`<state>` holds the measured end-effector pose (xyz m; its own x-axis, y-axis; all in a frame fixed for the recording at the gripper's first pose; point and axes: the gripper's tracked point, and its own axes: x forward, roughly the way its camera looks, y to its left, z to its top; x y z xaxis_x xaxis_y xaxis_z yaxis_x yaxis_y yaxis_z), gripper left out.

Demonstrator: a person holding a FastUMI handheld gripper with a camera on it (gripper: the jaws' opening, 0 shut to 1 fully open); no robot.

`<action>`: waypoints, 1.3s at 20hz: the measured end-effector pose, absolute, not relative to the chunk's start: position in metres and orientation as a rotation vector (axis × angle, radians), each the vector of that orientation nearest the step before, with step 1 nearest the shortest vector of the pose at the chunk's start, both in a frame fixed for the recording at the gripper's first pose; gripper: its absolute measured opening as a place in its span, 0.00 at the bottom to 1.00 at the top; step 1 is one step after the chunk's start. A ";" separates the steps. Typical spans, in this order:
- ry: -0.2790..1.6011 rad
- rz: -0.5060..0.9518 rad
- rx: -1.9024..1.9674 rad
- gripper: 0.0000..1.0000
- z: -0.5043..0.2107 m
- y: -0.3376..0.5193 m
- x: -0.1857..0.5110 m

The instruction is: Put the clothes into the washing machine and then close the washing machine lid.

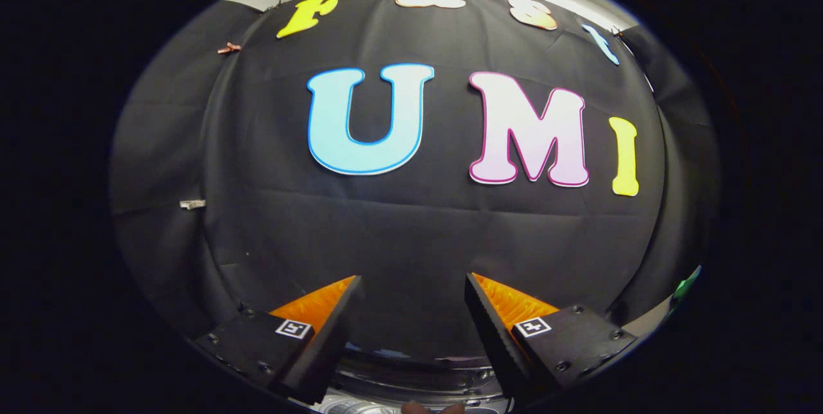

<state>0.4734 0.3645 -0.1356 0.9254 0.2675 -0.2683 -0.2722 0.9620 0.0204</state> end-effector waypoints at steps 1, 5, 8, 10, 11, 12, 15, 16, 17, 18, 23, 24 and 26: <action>0.291 0.269 -0.024 0.99 -0.143 0.364 0.478; 0.331 0.253 0.006 0.99 -0.158 0.364 0.487; 0.313 0.264 0.048 0.99 -0.148 0.359 0.475; 0.256 0.270 0.100 0.99 -0.118 0.348 0.450; 0.234 0.271 0.121 0.99 -0.099 0.339 0.430; 0.219 0.267 0.133 0.99 -0.081 0.325 0.411; 0.184 0.256 0.067 0.98 -0.040 0.273 0.372; 0.175 0.248 0.041 0.98 -0.031 0.250 0.362; 0.174 0.240 0.035 0.98 -0.024 0.226 0.352; 0.182 0.234 0.045 0.98 -0.020 0.204 0.343; 0.214 0.167 0.004 0.98 -0.016 0.085 0.314; 0.243 0.122 -0.017 0.98 -0.025 0.056 0.315; 0.329 0.032 -0.059 0.98 -0.047 0.001 0.317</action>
